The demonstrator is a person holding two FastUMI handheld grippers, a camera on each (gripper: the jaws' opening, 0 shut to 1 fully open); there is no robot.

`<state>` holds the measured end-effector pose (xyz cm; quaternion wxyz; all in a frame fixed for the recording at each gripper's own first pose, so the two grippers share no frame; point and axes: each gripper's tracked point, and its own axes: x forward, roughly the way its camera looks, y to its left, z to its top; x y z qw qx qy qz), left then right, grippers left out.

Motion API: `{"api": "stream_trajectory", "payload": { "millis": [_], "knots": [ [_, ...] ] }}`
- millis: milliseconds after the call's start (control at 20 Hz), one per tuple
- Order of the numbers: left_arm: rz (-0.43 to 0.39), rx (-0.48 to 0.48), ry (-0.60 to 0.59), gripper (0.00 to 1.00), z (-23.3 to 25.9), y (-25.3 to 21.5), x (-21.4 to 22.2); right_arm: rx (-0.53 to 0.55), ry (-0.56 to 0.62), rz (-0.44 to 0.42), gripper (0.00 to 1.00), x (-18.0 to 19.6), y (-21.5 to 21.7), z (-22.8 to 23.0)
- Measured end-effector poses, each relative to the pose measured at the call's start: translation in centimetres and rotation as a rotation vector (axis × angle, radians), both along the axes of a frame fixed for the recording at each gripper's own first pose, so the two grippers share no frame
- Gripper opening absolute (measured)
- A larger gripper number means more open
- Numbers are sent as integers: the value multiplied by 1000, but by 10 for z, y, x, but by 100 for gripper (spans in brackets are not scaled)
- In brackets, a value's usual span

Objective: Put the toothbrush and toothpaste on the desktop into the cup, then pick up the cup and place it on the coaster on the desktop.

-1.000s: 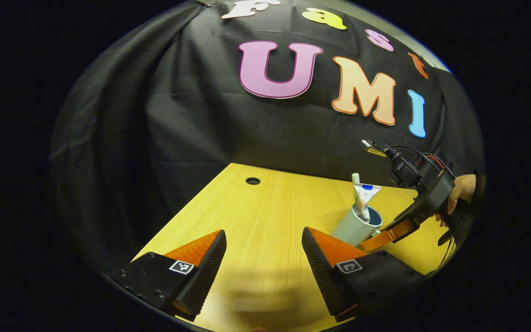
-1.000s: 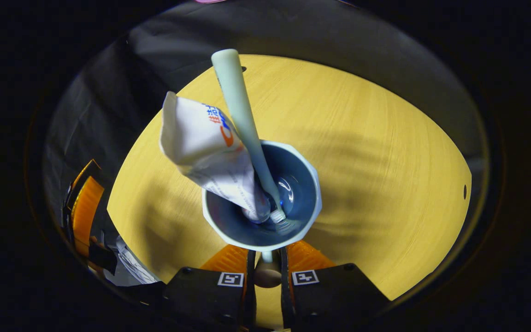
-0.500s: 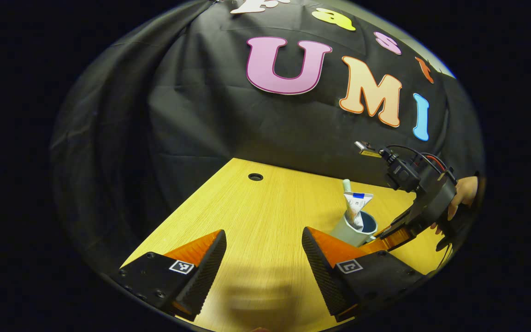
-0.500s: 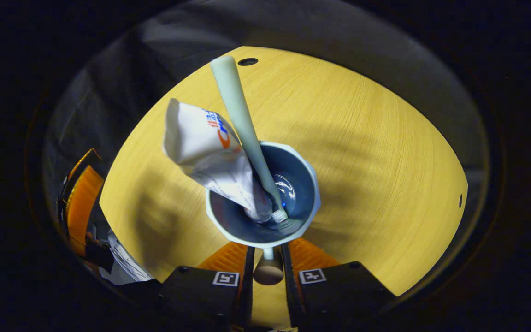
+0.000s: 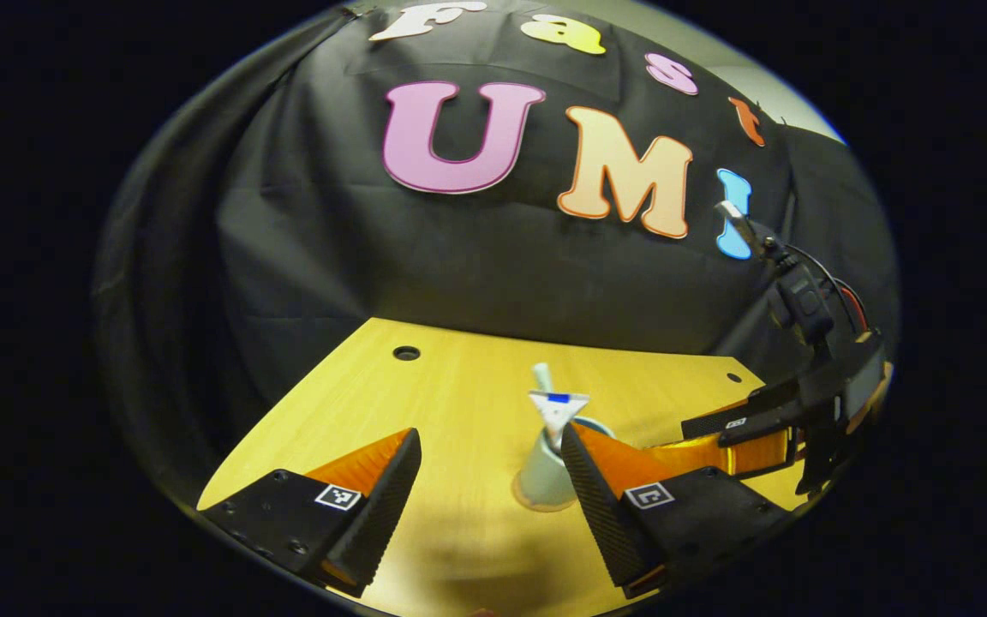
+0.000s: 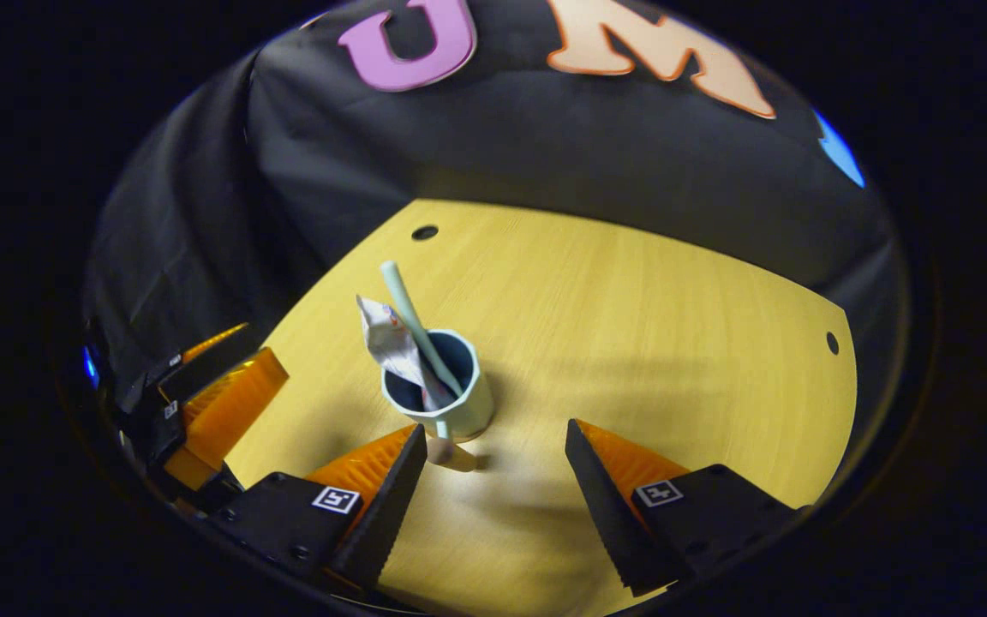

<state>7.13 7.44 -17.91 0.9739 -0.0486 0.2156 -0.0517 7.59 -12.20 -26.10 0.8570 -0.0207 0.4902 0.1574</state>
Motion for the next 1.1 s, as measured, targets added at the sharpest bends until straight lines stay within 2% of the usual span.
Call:
{"api": "stream_trajectory", "payload": {
  "millis": [50, 150, 200, 250, 300, 500, 700, 800, 900, 950, 1050, 1100],
  "knots": [
    [-13, -1, -6, 95, 5, -16, 2, 11, -49, -24, 96, 1, -14, 12],
    [-40, 0, -22, 95, 15, -50, 1, 6, -155, -55, 95, 4, -50, 36],
    [-47, 8, -33, 95, 21, -65, 1, 8, -198, -76, 99, 2, -70, 50],
    [-53, 18, -45, 95, 27, -81, -1, 22, -239, -102, 96, -1, -85, 64],
    [-59, 23, -55, 95, 33, -96, -3, 33, -282, -132, 99, -4, -103, 78],
    [-70, 30, -82, 94, 50, -155, -19, 56, -490, -203, 99, -12, -169, 133],
    [-48, 42, -139, 95, 80, -184, -31, 67, -671, -221, 99, -25, -199, 187],
    [-65, 52, -196, 94, 102, -191, -36, 59, -739, -244, 99, -31, -207, 204],
    [-83, 75, -254, 94, 120, -191, -38, 45, -793, -279, 96, -37, -210, 221],
    [-96, 78, -251, 94, 123, -192, -38, 39, -801, -303, 99, -38, -211, 227],
    [-114, 67, -272, 95, 130, -191, -42, 55, -828, -320, 96, -41, -212, 238],
    [-112, 66, -280, 95, 134, -188, -42, 39, -838, -333, 99, -40, -216, 241]
  ]
}}
